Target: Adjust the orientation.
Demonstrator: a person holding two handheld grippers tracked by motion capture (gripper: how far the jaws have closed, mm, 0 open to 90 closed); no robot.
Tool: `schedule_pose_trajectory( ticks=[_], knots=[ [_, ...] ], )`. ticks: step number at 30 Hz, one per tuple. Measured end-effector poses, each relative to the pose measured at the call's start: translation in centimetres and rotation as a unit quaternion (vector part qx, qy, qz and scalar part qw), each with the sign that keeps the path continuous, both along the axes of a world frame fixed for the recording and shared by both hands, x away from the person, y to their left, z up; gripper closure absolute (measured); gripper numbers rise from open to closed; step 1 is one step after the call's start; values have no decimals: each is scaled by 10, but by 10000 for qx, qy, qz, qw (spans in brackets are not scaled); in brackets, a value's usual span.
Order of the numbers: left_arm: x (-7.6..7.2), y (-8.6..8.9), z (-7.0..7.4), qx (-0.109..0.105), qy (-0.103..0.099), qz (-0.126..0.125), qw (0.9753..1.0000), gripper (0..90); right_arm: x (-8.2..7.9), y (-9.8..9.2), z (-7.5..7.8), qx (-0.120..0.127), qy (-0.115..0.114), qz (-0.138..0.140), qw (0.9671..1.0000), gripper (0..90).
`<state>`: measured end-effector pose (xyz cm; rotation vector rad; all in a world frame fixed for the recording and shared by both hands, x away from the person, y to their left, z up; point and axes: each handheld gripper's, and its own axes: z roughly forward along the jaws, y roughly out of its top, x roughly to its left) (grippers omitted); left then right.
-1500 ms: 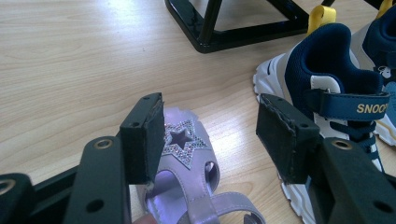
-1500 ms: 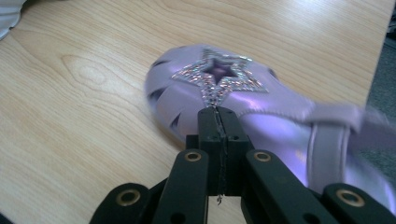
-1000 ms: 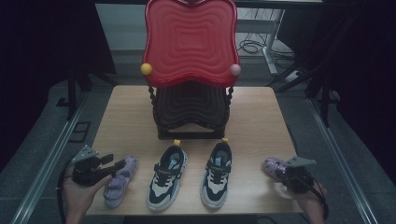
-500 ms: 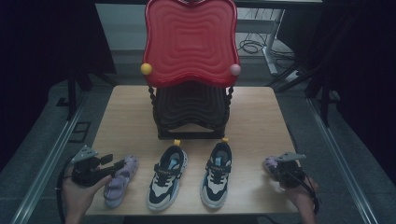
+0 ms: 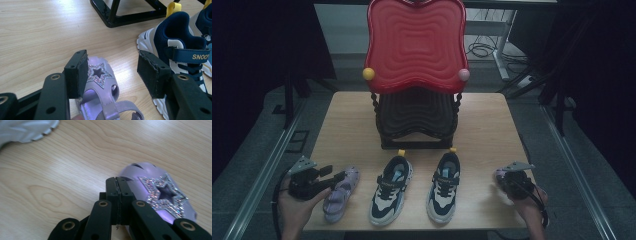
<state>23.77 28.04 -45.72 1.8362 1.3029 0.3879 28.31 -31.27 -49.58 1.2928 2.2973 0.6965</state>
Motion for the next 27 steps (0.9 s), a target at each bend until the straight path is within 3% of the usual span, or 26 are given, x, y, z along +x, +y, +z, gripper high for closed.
schedule_pose_trajectory(
  ticks=[7,8,11,13,15,20,27],
  knots=[
    [-1,1,0,6,3,-12,10000,423,-6,-2,8,336,-118,162,9992,894],
    [-1,0,-1,11,14,-22,10000,423,-9,-3,11,494,-189,204,9984,888],
    [-1,-1,-1,13,15,-28,10000,423,-12,-6,14,627,-278,289,9972,871],
    [-1,0,0,6,9,-17,10000,423,-16,-11,16,890,-353,385,9947,869],
    [-1,1,0,8,5,-14,10000,423,-17,-14,17,988,-386,394,9936,842],
    [-3,4,2,-5,-40,16,10000,423,-19,-16,19,1108,-463,440,9918,763],
    [-4,7,4,-25,-61,54,10000,423,-21,-16,20,1078,-522,447,9918,678]
  ],
)
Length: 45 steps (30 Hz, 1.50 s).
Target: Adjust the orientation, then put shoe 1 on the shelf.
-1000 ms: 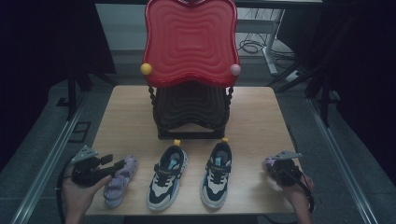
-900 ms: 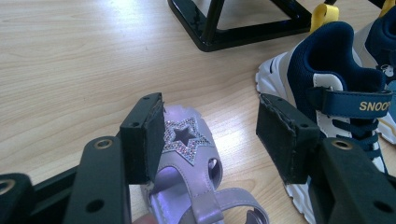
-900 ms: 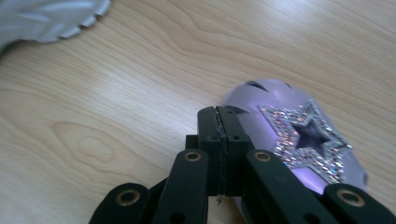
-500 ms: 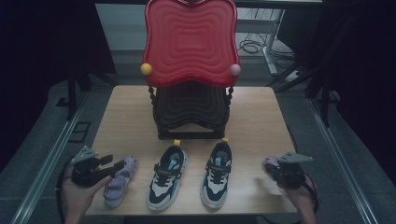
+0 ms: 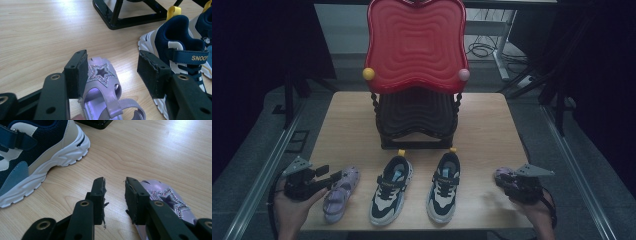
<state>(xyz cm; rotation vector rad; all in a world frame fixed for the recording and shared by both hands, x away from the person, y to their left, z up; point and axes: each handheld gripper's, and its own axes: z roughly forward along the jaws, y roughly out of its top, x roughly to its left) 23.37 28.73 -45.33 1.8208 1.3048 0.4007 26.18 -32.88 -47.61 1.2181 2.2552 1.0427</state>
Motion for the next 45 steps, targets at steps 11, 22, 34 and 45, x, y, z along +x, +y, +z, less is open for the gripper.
schedule_pose_trajectory(
  ticks=[11,22,34,45],
  knots=[
    [-5,-1,5,-36,35,-151,9999,421,-8,-8,2,80,-46,-8,10000,614],
    [-30,10,7,-25,111,-201,9997,431,-22,-31,7,184,-148,-176,9996,603],
    [-53,-13,-9,248,474,-511,9973,472,-34,-44,7,237,-194,-328,9990,592],
    [-46,-28,-34,601,899,-518,9928,532,-35,-45,6,202,-209,-354,9989,585]
  ],
)
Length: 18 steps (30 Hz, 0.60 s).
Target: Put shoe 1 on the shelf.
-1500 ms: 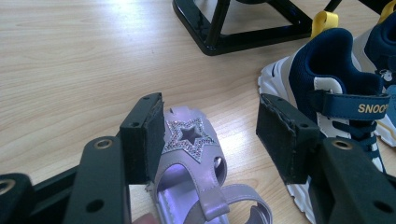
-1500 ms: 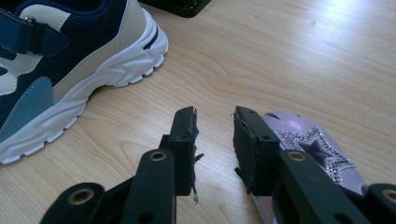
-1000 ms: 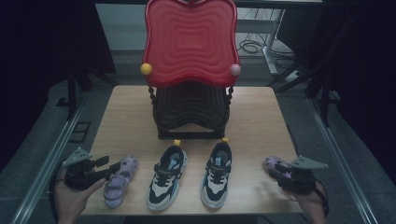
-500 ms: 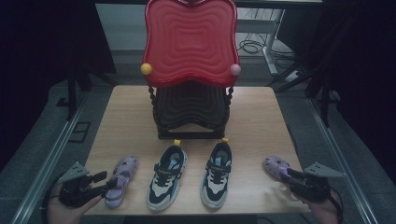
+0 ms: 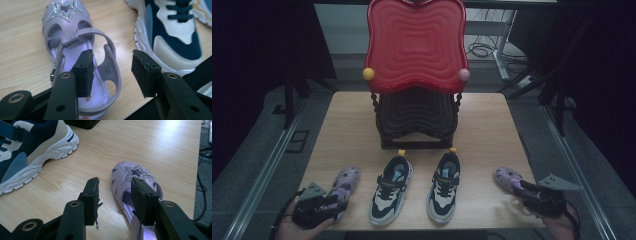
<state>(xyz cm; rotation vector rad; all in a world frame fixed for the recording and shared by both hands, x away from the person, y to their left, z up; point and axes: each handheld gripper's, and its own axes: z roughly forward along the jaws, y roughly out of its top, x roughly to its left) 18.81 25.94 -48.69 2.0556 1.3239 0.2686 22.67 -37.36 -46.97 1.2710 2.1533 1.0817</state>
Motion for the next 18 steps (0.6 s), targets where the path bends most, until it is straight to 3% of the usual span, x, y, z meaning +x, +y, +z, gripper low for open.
schedule_pose_trajectory(
  ticks=[10,18],
  knots=[
    [9,-9,-8,195,110,-5,9997,642,0,0,0,-69,7,-21,10000,582],
    [13,-10,-12,121,201,28,9997,730,-7,-13,6,-141,18,-223,9997,568]
  ],
)
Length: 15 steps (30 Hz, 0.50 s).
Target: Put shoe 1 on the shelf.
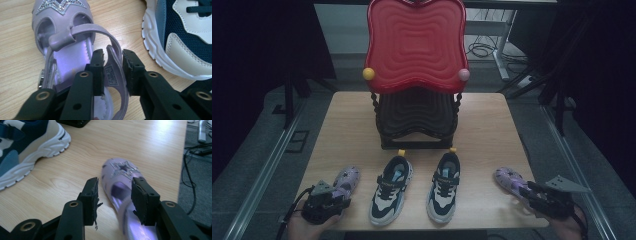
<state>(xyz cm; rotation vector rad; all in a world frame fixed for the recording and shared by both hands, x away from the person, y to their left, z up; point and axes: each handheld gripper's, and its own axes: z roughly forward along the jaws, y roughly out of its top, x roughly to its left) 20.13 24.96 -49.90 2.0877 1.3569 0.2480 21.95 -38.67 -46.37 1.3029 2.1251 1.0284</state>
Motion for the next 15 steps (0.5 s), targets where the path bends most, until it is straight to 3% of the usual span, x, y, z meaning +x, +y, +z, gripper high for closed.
schedule_pose_trajectory(
  ticks=[9,11,15],
  knots=[
    [0,1,1,-20,-1,7,10000,784,-2,-9,-4,-227,329,43,9992,555],
    [0,1,1,-33,7,15,10000,794,3,-10,-12,-304,523,73,9981,567],
    [0,2,1,-71,18,26,10000,802,8,-10,-20,-396,703,95,9967,617]
  ],
)
